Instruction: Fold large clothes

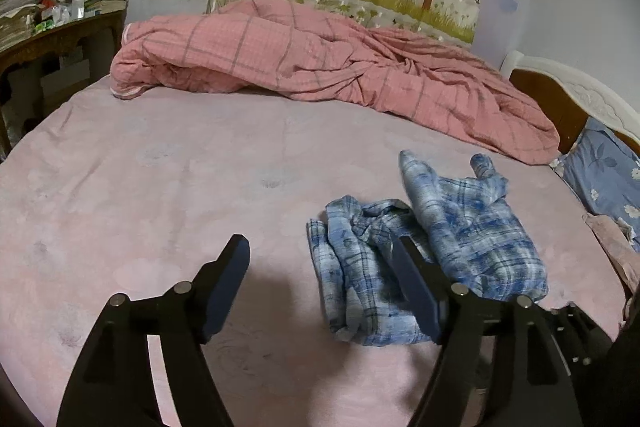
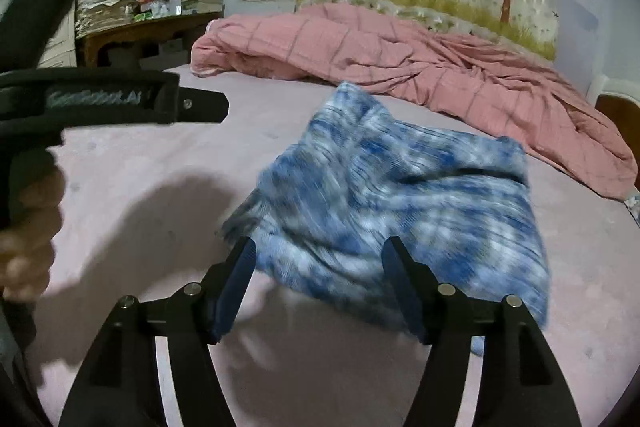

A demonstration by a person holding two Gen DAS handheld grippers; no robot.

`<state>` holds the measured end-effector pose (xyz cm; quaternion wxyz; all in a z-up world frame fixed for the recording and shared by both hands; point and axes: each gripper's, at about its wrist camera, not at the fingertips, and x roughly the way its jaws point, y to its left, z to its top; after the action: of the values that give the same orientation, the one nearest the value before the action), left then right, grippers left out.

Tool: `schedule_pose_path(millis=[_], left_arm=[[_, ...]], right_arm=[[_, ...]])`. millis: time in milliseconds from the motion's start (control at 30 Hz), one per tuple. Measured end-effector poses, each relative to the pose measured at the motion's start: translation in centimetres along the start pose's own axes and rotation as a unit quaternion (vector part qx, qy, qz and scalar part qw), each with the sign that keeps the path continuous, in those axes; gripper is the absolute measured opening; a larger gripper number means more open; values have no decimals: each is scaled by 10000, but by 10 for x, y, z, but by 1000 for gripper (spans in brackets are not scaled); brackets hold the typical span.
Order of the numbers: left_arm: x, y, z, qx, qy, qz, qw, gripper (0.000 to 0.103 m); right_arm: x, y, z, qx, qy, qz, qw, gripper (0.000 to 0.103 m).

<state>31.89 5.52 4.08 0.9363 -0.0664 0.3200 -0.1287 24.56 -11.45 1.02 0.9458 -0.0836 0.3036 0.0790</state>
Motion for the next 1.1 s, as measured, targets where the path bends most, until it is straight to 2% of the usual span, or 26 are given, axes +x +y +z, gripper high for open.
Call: schedule_pose_path(millis=[100,200,267,333,433,467,500,533,600,667,733,767,833,933,967,1067,1100], left_arm=[[-1,-13,-2,286,-143,62,9995,79],[5,-27,-5,322,21,-559,9979,85],[17,-33,-4,110,225,-1050,9942,92],[36,-38,-3,-111,509,-1311,9900,92],[72,-40,-6,-343,924,-1199,9879,89],[82,-38,-7,-460,1008,-1262,9858,68],[90,-37,-8,-533,1066,-1461,9821,32],[94,-36,-9,-580,1088,-1680,9780,25],[86,-35,-9,-492,751,-1549,9839,18],[65,-40,-7,-176,307,-1358,9901,17],[45,-49,-2,250,13,-954,9951,17],[44,-53,-1,467,62,-724,9963,17],[55,-58,-6,785,425,-383,9953,20],[79,-55,-26,874,727,3,9935,36],[83,-53,-32,821,736,54,9939,42],[93,-50,-39,745,794,79,9940,46],[95,-46,-38,609,823,20,9947,50]], right_arm=[[-19,-31,-6,217,-50,-219,9995,69],[-36,-72,-7,461,-198,-672,9965,69],[-41,-98,-7,646,-199,-898,9937,69],[-38,-127,-5,985,-24,-844,9915,69],[-25,-162,-5,1605,218,-325,9863,69],[-20,-169,-7,1778,290,-127,9836,68],[-13,-175,-8,1931,374,121,9804,66],[-3,-181,-11,2045,478,293,9773,66],[10,-179,-16,2130,646,559,9733,65],[21,-174,-21,2123,761,721,9716,65],[24,-164,-20,1937,763,729,9754,65],[24,-159,-19,1833,751,749,9773,65],[24,-151,-15,1696,745,768,9797,65],[29,-150,-18,1706,810,754,9791,65],[28,-152,-17,1740,811,772,9784,65],[16,-170,-6,1870,661,767,9771,63],[12,-179,2,1929,591,725,9767,63]])
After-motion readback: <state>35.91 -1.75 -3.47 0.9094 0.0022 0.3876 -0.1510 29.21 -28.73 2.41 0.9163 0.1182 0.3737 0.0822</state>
